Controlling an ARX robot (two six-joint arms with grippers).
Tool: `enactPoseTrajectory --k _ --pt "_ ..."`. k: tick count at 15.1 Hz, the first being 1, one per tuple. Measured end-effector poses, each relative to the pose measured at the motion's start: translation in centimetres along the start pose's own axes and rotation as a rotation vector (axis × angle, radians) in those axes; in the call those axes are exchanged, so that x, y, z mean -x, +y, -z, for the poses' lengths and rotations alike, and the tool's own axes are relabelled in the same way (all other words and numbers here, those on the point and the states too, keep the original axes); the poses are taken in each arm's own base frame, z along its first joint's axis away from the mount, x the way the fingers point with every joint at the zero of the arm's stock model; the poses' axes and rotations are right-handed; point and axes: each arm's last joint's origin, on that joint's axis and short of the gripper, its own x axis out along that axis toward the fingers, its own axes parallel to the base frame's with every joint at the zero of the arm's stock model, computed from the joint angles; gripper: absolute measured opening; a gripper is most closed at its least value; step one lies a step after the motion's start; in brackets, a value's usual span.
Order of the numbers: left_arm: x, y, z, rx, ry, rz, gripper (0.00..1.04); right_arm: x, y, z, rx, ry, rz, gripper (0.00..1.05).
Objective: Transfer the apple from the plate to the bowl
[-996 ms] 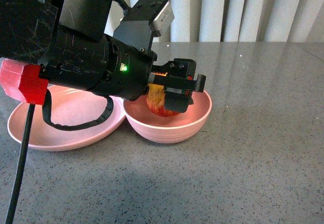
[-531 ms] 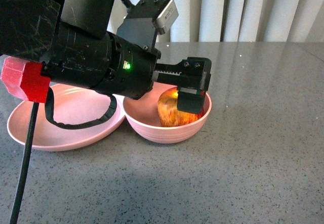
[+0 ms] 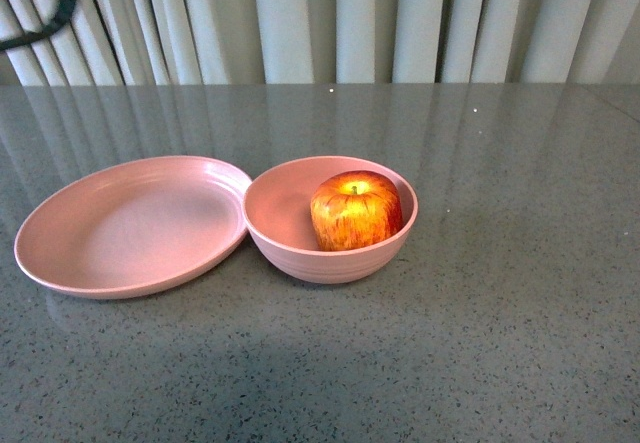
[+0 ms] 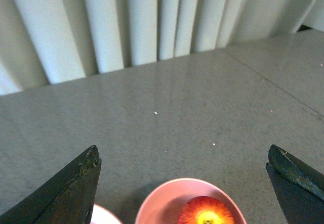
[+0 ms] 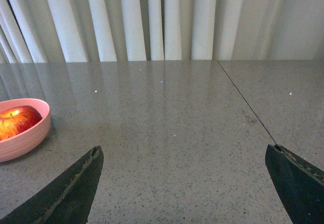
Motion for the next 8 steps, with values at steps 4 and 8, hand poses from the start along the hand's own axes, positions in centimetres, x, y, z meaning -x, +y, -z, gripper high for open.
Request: enactPoseTrajectory --k 4,8 --pt "8.3 2.7 0.3 0.009 -0.197 -0.415 0.77 0.0 0.0 0.0 0.0 0.0 0.0 0.98" --pt "13.6 4.1 6.5 0.015 -0.195 -0.492 0.3 0.0 0.0 0.0 0.0 0.0 0.0 0.98"
